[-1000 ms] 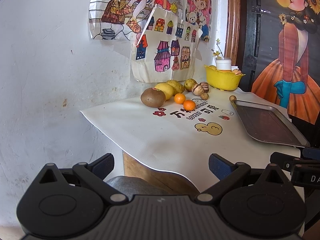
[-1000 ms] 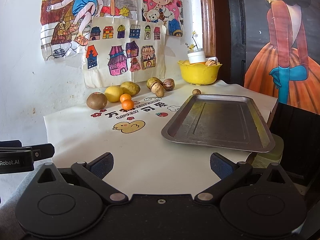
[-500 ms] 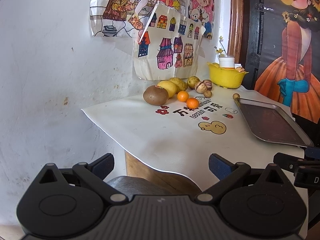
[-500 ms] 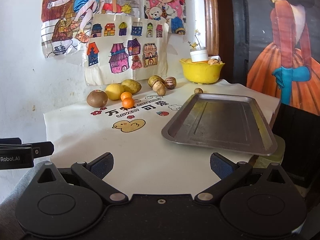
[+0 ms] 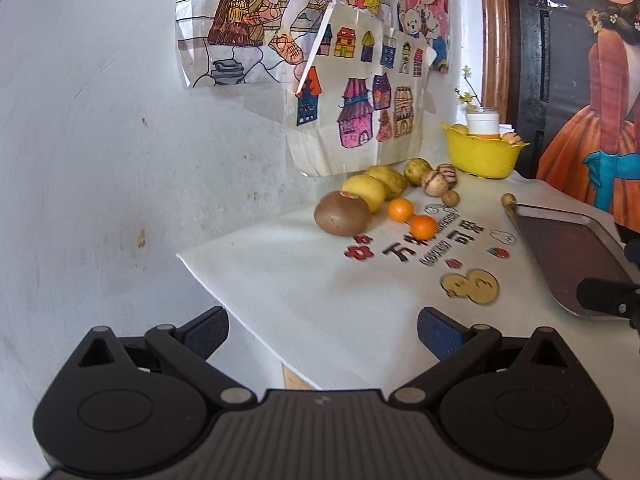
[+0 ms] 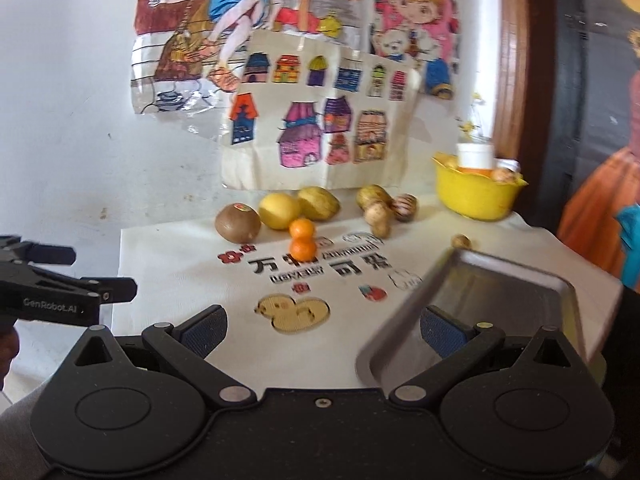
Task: Organize fruits
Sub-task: 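Grasp the tangerine with the right tool while the left tool grasps the brown kiwi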
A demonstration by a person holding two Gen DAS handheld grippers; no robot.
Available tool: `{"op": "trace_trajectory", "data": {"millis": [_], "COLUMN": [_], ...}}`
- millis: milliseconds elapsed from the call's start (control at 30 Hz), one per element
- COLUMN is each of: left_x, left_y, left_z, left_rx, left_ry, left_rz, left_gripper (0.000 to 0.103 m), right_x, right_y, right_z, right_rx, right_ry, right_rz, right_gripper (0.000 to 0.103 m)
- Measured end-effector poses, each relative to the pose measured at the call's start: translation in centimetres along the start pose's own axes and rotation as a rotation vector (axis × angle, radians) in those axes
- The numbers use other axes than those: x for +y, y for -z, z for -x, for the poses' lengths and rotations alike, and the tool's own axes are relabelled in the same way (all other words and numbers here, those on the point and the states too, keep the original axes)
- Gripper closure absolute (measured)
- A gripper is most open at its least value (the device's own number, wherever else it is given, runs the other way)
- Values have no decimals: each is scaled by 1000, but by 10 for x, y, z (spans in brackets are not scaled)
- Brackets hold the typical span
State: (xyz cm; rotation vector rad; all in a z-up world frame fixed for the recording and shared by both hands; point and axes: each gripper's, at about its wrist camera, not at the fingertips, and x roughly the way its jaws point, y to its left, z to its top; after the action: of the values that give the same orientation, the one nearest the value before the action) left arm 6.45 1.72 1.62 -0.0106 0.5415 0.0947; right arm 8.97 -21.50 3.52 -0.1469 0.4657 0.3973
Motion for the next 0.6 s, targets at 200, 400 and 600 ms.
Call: {"op": "trace_trajectory", "data": {"millis": [200,400,600], "left_x": [8,17,16], "left_y": [-21,-40,-58], "left_z": [-28,-60,-90], "left_rx": [17,45,43], "left_ry": [-28,-14,27], "left_rz": [-14,-8,-32], "left_gripper": [0,0,0], "right_x": [-6,-16,-22], "right_y": [-19,-29,-38], "right_z": [-27,-54,-89], "right_rx": [14,45,97], "right_ry": [-49,-73,-126], "right_rz": [87,136,180], "right_gripper": [0,0,0]}}
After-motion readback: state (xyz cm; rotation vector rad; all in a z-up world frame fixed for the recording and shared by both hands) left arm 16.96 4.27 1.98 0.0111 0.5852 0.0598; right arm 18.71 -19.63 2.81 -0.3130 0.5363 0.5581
